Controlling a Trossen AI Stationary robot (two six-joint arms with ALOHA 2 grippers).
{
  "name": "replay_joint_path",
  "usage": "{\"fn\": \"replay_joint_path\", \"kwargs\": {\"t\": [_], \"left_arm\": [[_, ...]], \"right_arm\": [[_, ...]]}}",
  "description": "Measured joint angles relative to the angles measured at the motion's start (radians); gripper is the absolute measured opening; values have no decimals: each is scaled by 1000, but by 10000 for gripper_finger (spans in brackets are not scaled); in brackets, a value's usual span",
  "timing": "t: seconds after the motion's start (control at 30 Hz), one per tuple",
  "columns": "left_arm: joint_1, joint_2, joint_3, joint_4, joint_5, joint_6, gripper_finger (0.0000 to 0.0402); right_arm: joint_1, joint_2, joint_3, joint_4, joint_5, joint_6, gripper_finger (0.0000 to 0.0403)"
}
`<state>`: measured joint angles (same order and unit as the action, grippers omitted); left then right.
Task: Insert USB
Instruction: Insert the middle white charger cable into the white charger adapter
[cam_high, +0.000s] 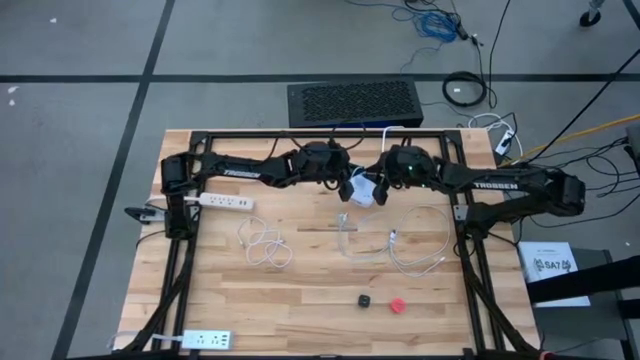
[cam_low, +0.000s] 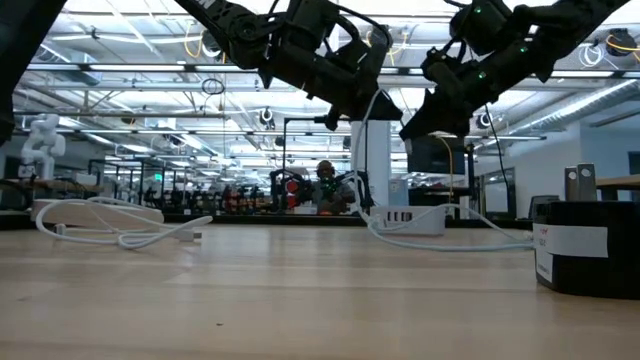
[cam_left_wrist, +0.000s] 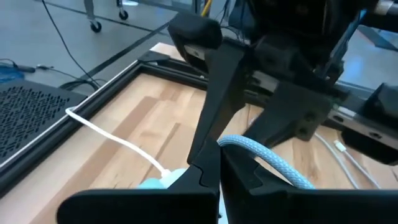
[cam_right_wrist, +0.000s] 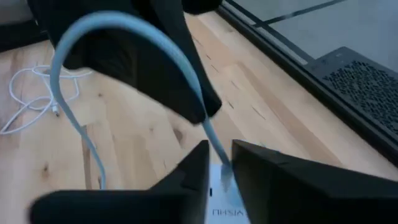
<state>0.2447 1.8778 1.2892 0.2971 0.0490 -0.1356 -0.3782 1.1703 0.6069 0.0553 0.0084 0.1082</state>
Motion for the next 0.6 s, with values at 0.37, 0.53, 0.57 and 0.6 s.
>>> {"fn": "replay_joint_path", "kwargs": {"t": [0.37, 0.53, 0.57, 0.6], "left_arm": [[1, 0, -5, -44, -65, 4, 1], [0, 2, -5, -85, -116, 15, 1], [1, 2, -6, -89, -117, 15, 1], [1, 3, -7, -93, -119, 17, 1]], "right_arm": [[-7, 71, -2, 35, 56, -42, 3], [-9, 158, -3, 117, 66, -91, 1], [-13, 170, -3, 125, 68, -96, 1], [-16, 181, -3, 127, 69, -100, 1]]}}
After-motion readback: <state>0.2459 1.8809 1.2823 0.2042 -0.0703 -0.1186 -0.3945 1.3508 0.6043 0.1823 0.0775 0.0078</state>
